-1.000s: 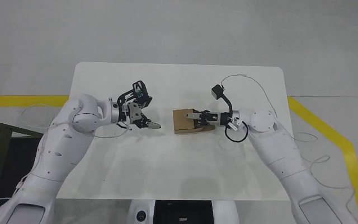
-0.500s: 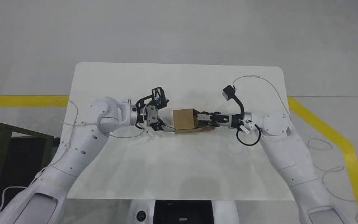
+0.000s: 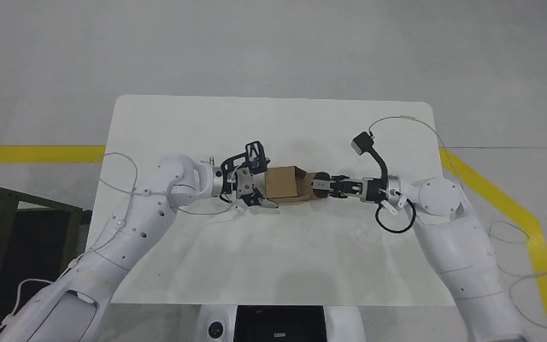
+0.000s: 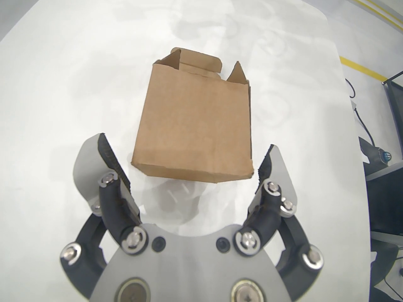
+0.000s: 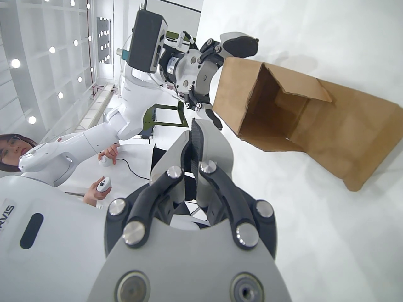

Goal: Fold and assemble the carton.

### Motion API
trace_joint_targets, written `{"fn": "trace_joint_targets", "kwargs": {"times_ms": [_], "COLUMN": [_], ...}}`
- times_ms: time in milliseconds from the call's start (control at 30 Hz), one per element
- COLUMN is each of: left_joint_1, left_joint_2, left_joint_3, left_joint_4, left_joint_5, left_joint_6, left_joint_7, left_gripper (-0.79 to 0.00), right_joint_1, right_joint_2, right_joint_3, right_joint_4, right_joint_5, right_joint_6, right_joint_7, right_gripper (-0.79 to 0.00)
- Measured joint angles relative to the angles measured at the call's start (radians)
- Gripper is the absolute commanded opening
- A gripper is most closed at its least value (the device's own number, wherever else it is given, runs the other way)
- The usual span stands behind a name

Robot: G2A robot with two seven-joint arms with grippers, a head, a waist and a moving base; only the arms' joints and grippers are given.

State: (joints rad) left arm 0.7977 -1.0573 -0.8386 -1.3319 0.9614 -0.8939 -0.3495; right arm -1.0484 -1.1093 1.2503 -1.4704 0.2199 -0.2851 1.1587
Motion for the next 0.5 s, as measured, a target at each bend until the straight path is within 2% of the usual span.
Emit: {"fn": "trace_joint_targets", "kwargs": {"times_ms": [267,500], "left_joint_1": [-0.01,-0.042], "left_joint_2": [-0.015,-0.032], "left_joint_3": [0.011,0.034], "left_joint_4": [0.033,0.076], "left_joint_5": [0.052,0.059], "left_joint_6": [0.046,0.033], "left_joint_7": [0.076,0.094], "left_gripper": [0.0,0.0], "right_joint_1": [-0.031,-0.047], "right_joint_2": [0.01,0.02], "right_joint_3": [0.011,0.007], "right_joint_4": [-0.027,-0.026], "right_joint_5": [-0.023,-0.107], "right_joint_6": [0.009,0.03], "right_joint_7": [-0.014,-0.01], "right_gripper": [-0.785,-0.785]}}
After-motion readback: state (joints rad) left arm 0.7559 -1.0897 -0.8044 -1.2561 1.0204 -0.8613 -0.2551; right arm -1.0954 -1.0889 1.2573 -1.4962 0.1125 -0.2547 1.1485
